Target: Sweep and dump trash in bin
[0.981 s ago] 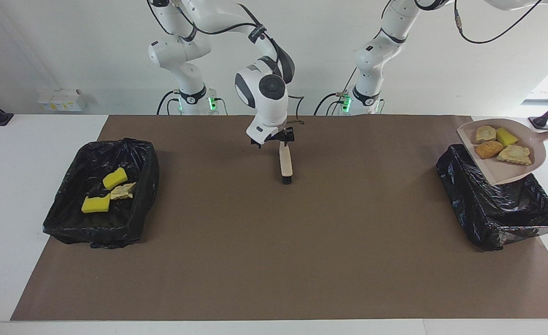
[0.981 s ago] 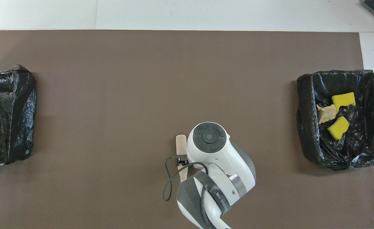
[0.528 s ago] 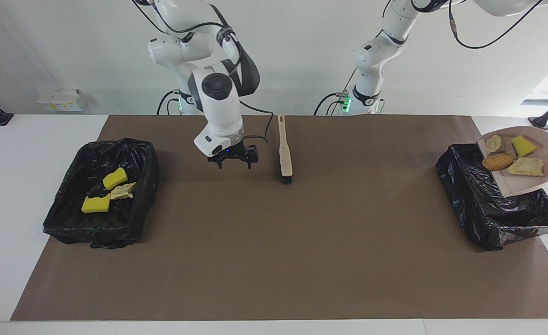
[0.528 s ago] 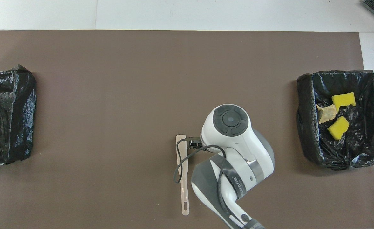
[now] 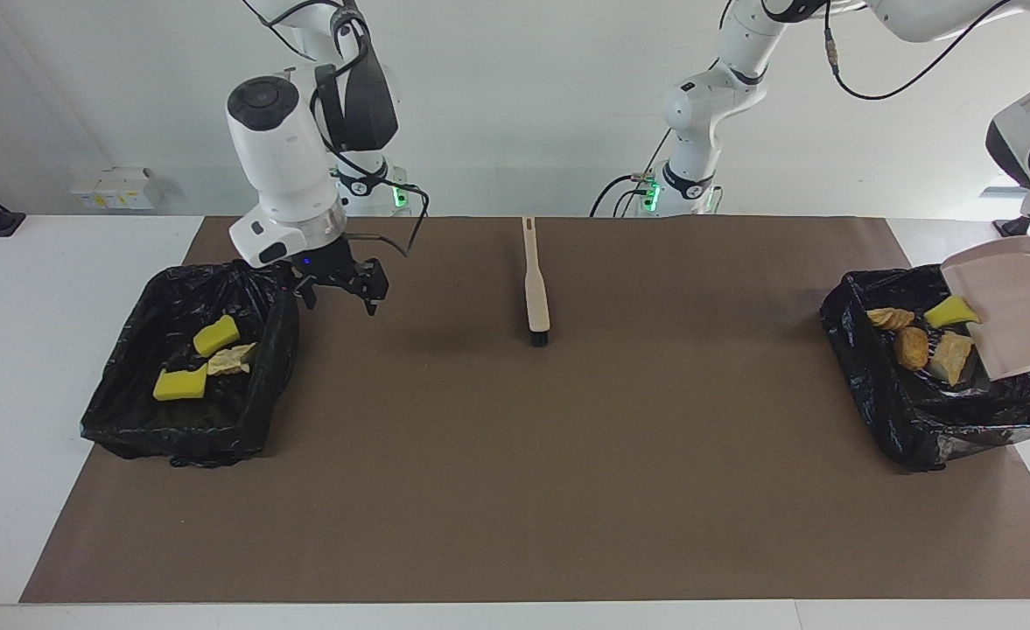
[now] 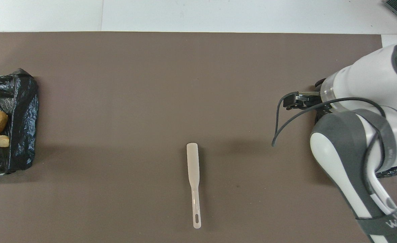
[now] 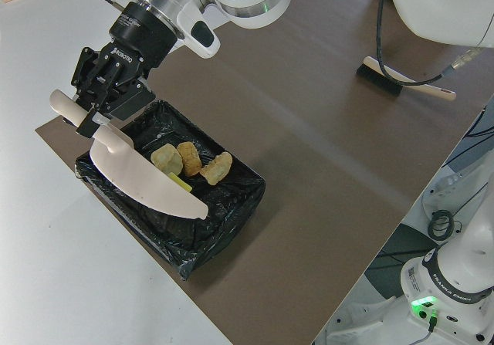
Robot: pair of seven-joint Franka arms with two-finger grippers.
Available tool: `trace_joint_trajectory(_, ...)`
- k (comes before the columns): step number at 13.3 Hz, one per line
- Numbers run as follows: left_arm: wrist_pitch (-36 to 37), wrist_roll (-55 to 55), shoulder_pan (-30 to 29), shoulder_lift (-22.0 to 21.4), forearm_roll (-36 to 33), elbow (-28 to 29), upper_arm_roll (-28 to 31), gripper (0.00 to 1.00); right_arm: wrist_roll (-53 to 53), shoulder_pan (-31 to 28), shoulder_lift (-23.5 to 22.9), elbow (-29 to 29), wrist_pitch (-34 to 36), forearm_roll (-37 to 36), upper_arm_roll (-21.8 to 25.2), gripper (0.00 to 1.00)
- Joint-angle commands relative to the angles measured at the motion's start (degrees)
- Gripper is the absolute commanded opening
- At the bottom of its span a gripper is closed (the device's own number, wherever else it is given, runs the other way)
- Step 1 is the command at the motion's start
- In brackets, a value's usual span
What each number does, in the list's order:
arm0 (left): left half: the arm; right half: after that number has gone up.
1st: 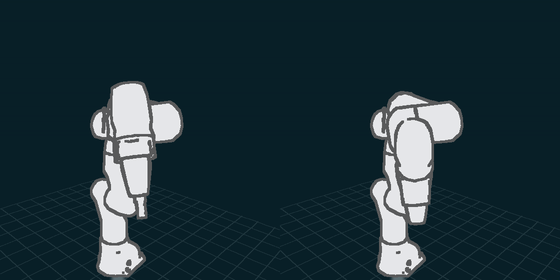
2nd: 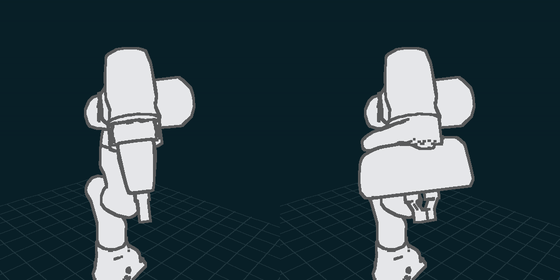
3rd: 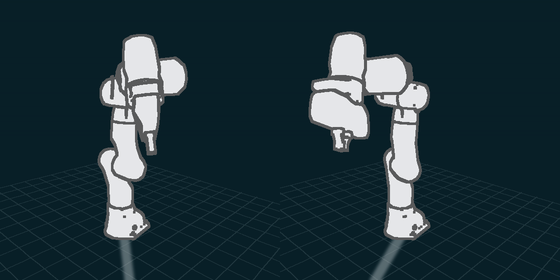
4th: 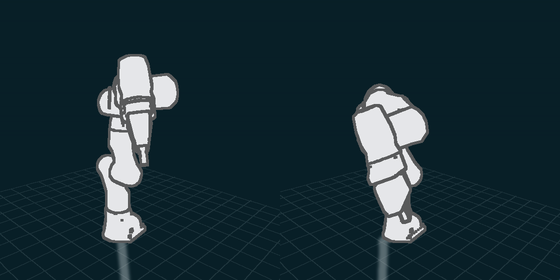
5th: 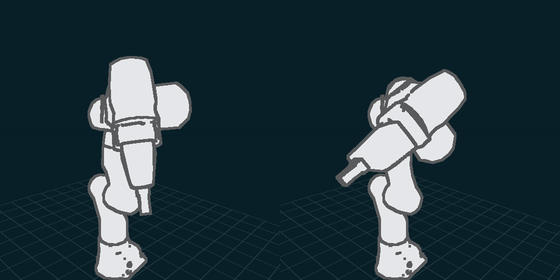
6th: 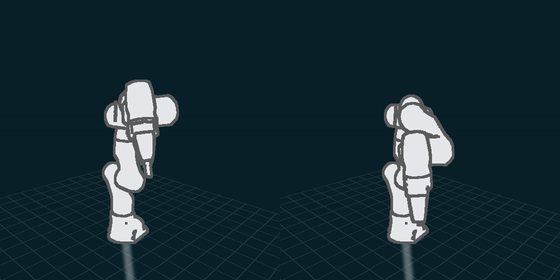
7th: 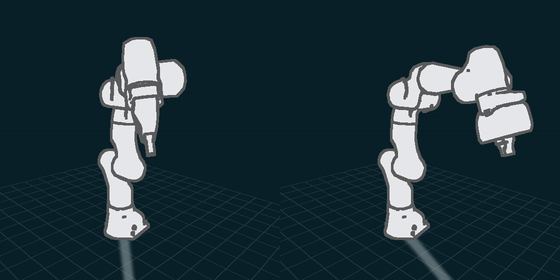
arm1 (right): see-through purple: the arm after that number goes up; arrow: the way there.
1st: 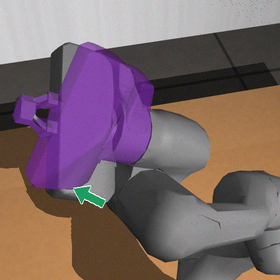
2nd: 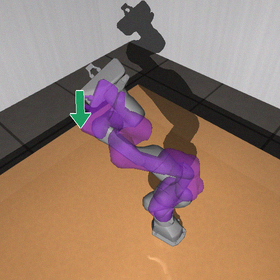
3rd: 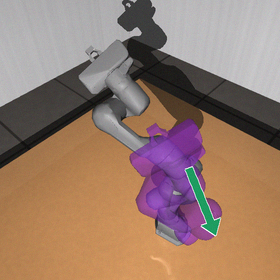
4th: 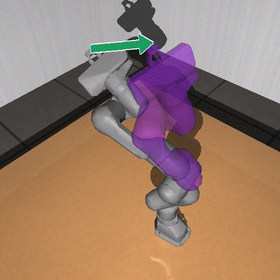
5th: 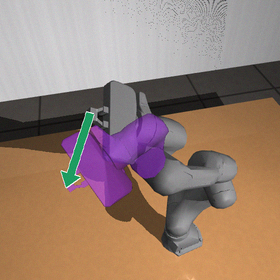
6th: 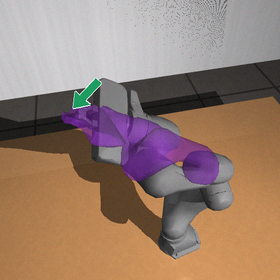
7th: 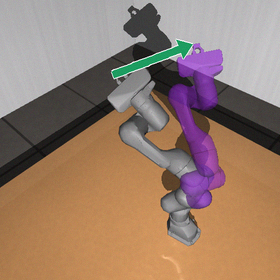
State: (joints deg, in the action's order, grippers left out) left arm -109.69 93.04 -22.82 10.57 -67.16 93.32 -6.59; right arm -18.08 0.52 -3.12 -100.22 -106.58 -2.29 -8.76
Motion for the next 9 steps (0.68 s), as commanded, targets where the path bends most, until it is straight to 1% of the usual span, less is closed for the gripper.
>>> trace_joint_trajectory(1,3.7,-3.6,3.2,-4.0,-8.3,2.7,0.8,0.0,4.1,-3.3,4.3,0.0,1.9,-1.1,0.0,1.0)
trace_joint_trajectory(2,3.9,-3.9,3.5,-5.0,-8.8,2.4,0.8,0.0,6.5,-3.9,5.0,1.3,3.6,-1.1,0.8,1.0)
trace_joint_trajectory(3,4.1,-3.7,4.3,-5.9,-8.6,2.4,0.6,0.0,8.7,-4.4,5.1,4.1,6.8,-1.1,1.6,1.0)
trace_joint_trajectory(5,7.4,-4.0,7.2,-7.1,-6.6,2.3,0.3,0.0,11.6,-5.5,5.0,9.1,12.6,-1.0,3.3,1.0)
trace_joint_trajectory(6,8.8,-4.1,8.4,-7.4,-2.5,2.2,0.3,0.0,13.1,-5.7,5.0,9.9,14.5,-0.9,4.5,1.0)
trace_joint_trajectory(8,11.9,-4.5,11.7,-7.7,6.1,2.1,0.3,0.0,13.2,-5.5,5.6,9.4,14.9,0.1,7.3,1.0)
trace_joint_trajectory(9,12.9,-6.8,13.2,-7.7,10.8,2.0,0.3,0.0,13.3,-5.6,5.6,9.4,14.9,0.1,7.2,1.0)
